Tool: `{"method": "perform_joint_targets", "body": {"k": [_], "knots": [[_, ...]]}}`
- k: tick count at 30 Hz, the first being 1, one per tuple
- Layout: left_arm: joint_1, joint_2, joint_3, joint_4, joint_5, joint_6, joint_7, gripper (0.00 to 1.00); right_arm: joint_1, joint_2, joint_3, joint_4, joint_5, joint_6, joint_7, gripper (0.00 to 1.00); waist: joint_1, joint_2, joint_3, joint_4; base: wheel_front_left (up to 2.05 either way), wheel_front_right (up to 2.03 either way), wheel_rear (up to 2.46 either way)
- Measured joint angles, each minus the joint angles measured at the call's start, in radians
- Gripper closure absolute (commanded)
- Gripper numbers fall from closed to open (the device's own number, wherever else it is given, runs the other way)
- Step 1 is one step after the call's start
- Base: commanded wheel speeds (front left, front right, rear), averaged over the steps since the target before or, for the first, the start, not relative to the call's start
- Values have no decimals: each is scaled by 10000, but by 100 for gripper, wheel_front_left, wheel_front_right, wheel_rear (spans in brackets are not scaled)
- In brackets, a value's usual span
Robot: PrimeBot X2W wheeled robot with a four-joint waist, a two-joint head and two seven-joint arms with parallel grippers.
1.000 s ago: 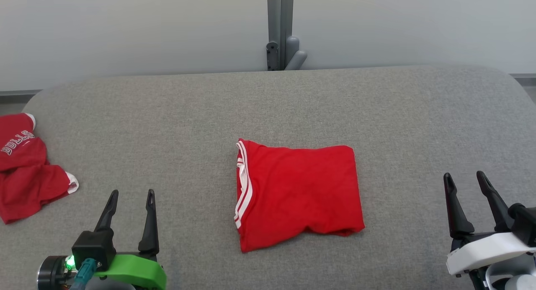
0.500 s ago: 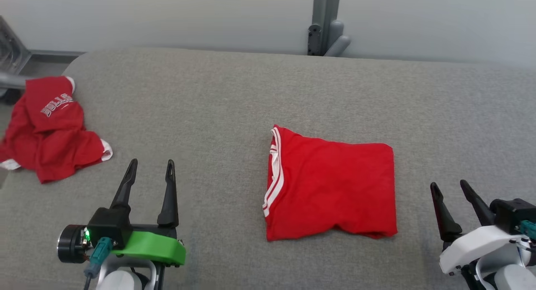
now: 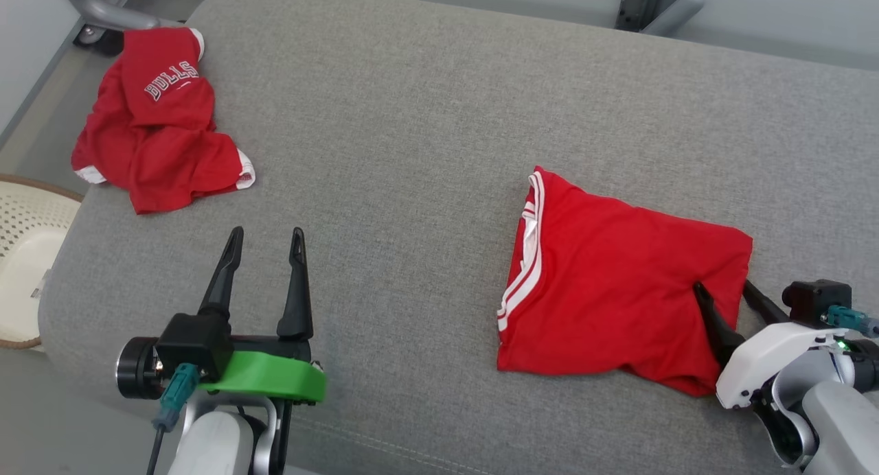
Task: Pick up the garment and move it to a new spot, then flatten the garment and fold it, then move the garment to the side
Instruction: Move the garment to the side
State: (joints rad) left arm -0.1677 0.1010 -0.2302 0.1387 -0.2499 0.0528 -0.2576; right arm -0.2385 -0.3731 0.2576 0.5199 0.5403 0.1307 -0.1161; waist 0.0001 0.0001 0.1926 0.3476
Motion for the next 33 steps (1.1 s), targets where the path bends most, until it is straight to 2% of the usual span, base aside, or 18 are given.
{"method": "perform_joint_targets", "body": {"k": [1,2,3,7,12,25,33], "knots": [[-33,-23,29,0,0,0,-2,0,-149,-44,130,63,115,0,52,44,0,0,107,73,0,0,0],[-69,-38,54,-13,0,-6,-2,0,-283,-90,222,113,182,0,63,61,0,0,205,133,0,0,0],[-91,-48,104,-65,10,-13,-4,0,-403,-146,322,140,245,2,63,99,0,-1,298,183,0,0,0],[-109,-65,337,-265,127,-19,-4,0,-686,-328,853,8,456,10,-113,100,0,0,563,225,0,0,0],[-112,-48,441,-405,282,-130,-6,0,-899,-625,1509,-270,474,10,-393,100,0,0,654,-134,0,0,0],[-1226,203,915,-1101,692,-251,-19,0,-2350,-2217,2961,-1325,-82,10,-754,100,0,0,1151,-2167,0,0,0],[-2118,512,995,-1501,945,-263,-15,0,-4151,-3607,3766,-930,-130,10,-1162,100,1,0,2290,-3028,0,0,0]]}}
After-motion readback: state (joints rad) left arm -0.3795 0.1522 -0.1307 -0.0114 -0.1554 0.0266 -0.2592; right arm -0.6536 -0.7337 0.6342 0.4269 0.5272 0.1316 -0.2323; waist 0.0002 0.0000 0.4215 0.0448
